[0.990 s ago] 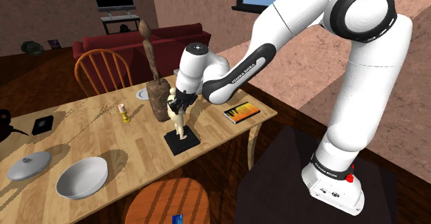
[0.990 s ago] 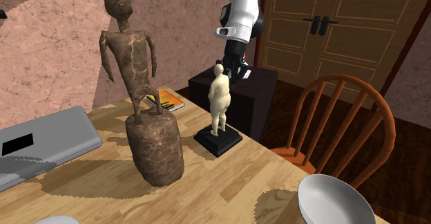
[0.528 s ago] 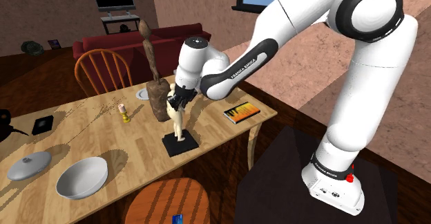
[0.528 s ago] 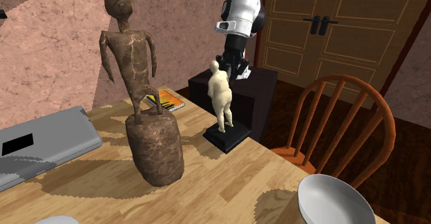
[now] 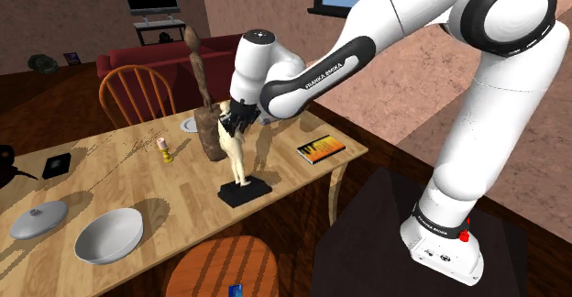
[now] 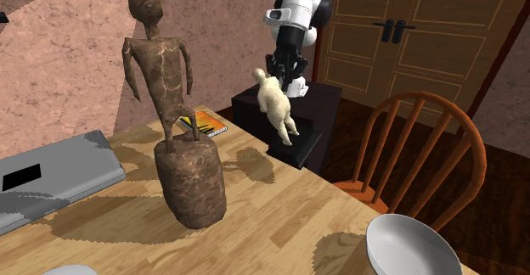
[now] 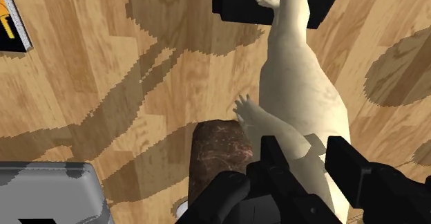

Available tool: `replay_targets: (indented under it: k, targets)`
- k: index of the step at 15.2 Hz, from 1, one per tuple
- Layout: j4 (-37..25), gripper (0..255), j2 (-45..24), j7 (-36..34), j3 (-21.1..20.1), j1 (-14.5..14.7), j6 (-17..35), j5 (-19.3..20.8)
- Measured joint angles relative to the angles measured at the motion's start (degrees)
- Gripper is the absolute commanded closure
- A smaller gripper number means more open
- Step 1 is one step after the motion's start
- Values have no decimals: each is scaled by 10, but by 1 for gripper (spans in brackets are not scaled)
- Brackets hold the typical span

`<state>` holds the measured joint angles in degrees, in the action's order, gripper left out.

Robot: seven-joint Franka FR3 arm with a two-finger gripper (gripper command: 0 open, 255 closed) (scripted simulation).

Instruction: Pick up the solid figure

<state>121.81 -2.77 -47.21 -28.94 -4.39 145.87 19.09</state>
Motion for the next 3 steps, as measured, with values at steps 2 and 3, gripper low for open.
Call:
replay_targets:
  k: [2,3]
  targets:
    - [-8,255,7,9,-1,0,-12,-11]
    - [-9,255,9,12,-1,0,-16,-14]
